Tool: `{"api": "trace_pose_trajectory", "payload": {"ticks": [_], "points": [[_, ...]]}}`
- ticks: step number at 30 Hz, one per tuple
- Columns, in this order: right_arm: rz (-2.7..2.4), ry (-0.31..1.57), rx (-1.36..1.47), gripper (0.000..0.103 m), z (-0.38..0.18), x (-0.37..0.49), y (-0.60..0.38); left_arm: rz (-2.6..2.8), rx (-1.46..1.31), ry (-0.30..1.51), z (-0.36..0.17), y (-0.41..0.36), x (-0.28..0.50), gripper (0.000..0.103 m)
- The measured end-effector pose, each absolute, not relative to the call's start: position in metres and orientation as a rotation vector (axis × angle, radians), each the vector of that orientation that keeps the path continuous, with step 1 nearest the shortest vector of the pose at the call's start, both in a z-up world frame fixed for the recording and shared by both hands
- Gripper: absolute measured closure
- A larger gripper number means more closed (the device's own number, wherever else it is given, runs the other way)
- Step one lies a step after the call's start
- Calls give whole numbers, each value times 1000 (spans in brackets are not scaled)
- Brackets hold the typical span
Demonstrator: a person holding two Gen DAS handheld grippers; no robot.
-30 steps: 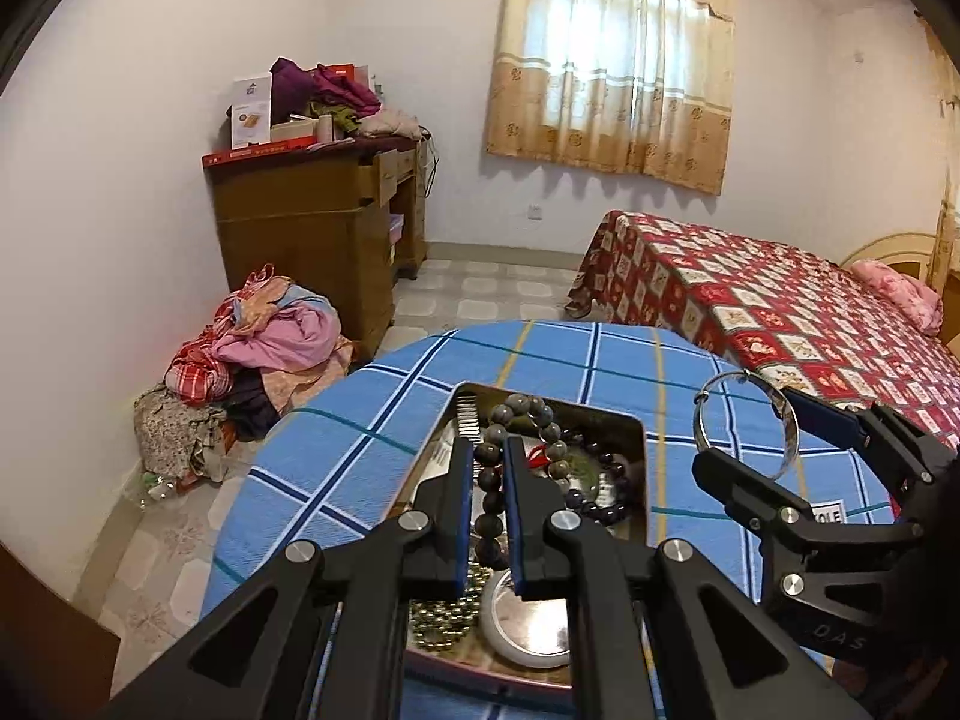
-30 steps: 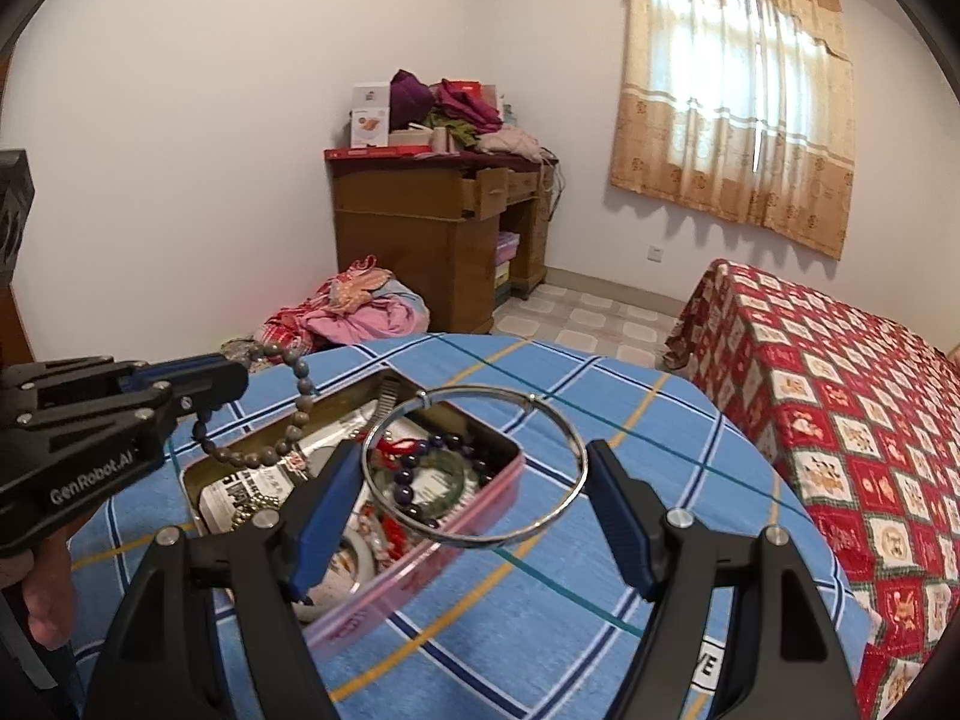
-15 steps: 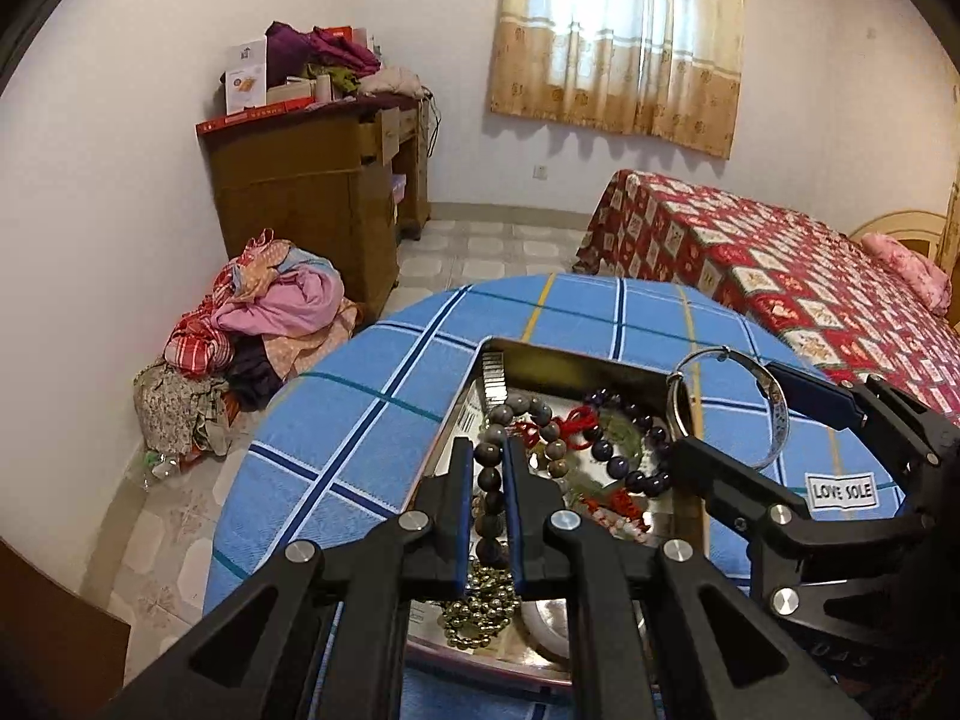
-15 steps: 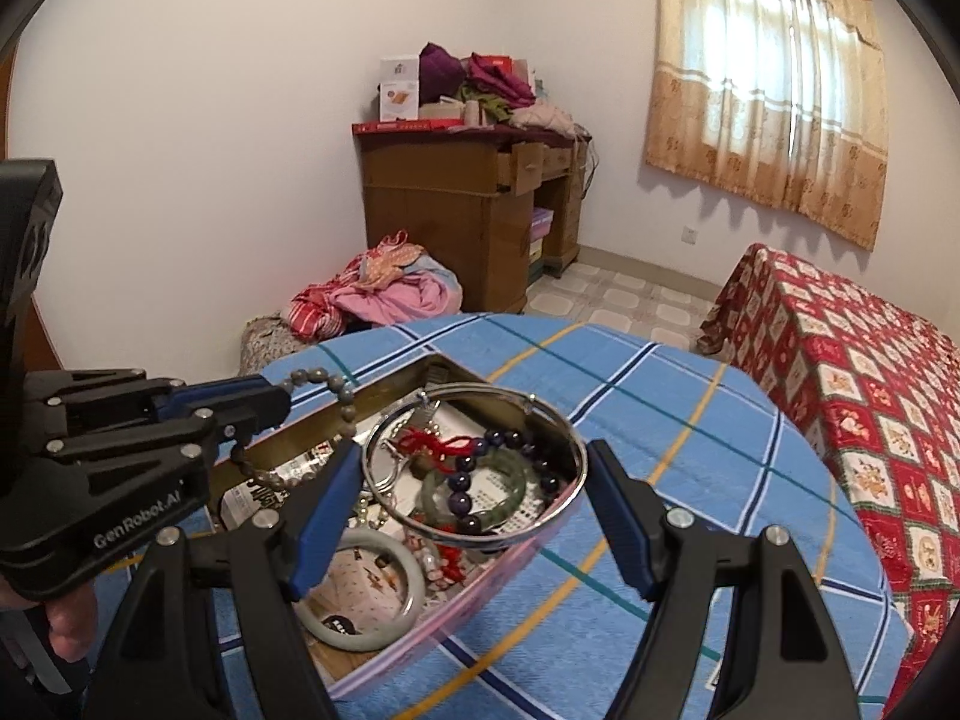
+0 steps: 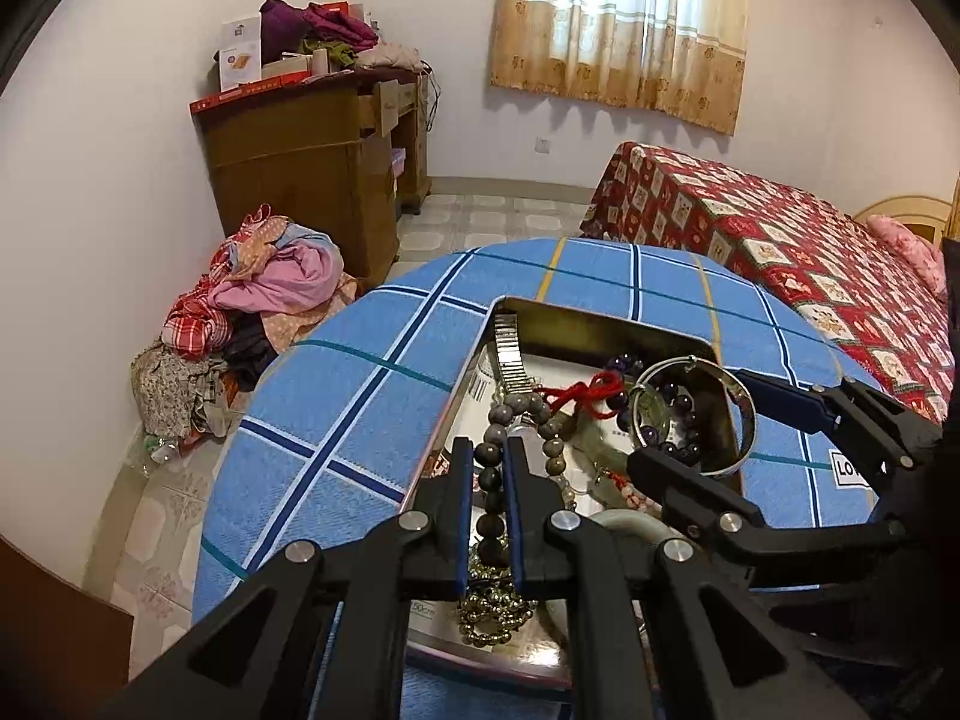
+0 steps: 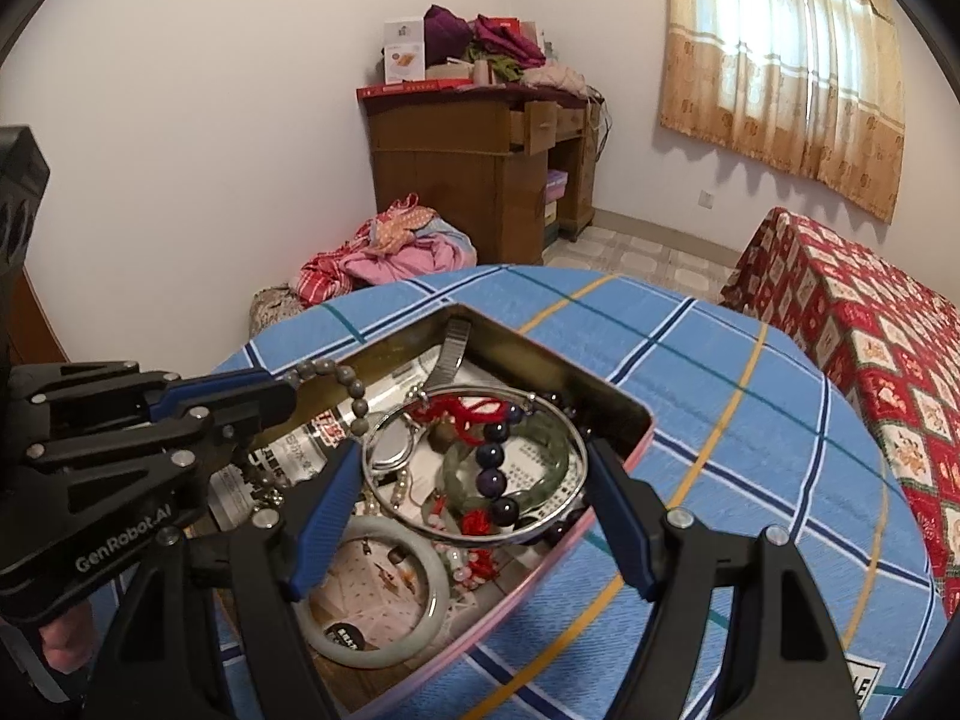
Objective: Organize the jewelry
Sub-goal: 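Carry the brown beads and silver bangle into the pink tin while both tools release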
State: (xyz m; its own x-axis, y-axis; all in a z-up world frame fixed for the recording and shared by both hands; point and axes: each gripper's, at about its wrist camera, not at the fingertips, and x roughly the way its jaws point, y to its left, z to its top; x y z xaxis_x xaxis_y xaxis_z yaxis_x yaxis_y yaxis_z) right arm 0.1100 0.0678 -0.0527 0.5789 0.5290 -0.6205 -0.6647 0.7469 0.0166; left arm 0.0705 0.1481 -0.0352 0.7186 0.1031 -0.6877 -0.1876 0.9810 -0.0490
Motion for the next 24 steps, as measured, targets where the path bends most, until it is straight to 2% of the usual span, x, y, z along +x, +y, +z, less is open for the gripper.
{"api": "trace_pose_trajectory", "payload": {"ticks": [24], "points": [[732, 695, -279, 25, -67, 110, 82, 166, -159, 832, -62, 163, 77, 94]]}}
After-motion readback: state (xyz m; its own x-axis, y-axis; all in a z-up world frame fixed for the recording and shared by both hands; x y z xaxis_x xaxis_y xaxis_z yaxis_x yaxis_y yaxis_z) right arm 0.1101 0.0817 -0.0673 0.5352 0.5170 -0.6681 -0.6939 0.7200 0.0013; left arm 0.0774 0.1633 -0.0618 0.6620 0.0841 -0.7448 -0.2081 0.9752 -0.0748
